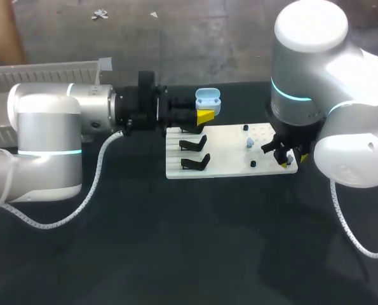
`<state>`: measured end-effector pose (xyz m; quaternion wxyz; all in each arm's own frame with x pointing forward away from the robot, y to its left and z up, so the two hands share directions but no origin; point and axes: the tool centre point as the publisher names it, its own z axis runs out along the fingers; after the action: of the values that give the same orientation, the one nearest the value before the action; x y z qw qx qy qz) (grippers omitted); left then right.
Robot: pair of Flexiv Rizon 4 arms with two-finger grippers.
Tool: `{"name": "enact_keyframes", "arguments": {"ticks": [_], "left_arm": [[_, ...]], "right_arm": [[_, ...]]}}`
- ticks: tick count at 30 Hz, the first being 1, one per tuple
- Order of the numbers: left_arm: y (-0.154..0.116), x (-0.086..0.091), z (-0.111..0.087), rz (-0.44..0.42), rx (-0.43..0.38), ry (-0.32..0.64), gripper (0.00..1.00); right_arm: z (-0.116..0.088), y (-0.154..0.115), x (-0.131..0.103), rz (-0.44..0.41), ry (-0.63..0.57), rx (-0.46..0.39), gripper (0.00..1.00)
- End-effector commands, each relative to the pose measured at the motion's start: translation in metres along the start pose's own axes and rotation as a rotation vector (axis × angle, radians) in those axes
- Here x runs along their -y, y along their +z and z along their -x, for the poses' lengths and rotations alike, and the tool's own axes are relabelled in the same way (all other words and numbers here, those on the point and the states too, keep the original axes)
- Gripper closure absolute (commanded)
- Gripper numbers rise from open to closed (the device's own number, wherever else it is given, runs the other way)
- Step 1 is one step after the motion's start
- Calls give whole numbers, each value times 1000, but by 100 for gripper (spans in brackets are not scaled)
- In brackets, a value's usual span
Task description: Pick up each earbud case from the left stands, insert the matching earbuds, close the lid, and place the case in the box.
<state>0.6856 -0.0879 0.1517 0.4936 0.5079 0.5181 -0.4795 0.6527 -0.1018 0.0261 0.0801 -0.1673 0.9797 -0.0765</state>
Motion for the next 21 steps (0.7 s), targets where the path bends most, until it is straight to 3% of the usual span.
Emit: {"name": "enact_keyframes", "arguments": {"ticks": [1,4,8,15,21], "left_arm": [[0,0,-1,3,3,2,100],[0,0,-1,3,3,2,100],[0,0,-1,3,3,2,100],[0,0,-1,3,3,2,100],[0,0,-1,3,3,2,100]], "right_arm": [[1,0,-1,-2,1,-1,70],[1,0,-1,0,1,-1,79],[2,0,-2,-1,-1,-3,100],[2,-6,-2,-7,5,-12,100],[0,-36,-2,-11,9,-12,100]]}}
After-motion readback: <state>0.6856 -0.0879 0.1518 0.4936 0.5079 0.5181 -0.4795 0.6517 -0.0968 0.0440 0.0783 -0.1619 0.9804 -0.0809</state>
